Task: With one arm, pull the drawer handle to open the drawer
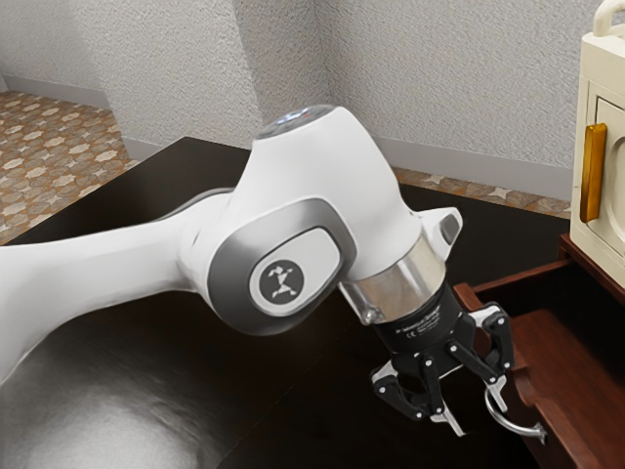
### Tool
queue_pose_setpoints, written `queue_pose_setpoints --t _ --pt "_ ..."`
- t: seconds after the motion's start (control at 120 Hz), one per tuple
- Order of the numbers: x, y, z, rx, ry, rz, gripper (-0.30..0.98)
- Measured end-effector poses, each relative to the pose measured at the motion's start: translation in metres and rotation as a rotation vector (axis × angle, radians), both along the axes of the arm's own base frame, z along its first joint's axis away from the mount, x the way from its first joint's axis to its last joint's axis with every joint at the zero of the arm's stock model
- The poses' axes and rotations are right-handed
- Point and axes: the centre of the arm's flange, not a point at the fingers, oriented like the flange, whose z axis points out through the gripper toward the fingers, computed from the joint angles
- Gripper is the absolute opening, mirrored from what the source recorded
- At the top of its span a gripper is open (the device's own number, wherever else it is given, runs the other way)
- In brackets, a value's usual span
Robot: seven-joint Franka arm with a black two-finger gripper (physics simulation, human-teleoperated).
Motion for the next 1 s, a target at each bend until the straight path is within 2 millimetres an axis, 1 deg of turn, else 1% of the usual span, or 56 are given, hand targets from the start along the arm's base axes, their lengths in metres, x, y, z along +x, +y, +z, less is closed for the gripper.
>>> queue_pose_setpoints --t 0.275,0.433,0.65,0.692,0.817,0.833,0.867,0.892,0.925,0.958,1.0 --pt "-0.005 0.012 0.004 0.011 0.046 0.010 0.26" --pt "-0.007 0.015 0.005 0.024 0.070 0.016 0.26" --pt "-0.007 0.019 0.014 0.051 0.058 0.016 0.37" --pt "-0.008 0.022 0.019 0.051 0.057 0.018 0.38" --pt "-0.008 0.041 0.043 0.048 0.060 0.036 0.36" --pt "-0.007 0.042 0.049 0.049 0.054 0.035 0.37" --pt "-0.005 0.045 0.068 0.049 0.030 0.035 0.41" --pt "-0.002 0.051 0.085 0.049 0.008 0.038 0.44" --pt "0.008 0.070 0.107 0.054 -0.024 0.059 0.47" --pt "0.020 0.099 0.125 0.067 -0.051 0.091 0.50" --pt "0.034 0.145 0.142 0.090 -0.076 0.134 0.53"
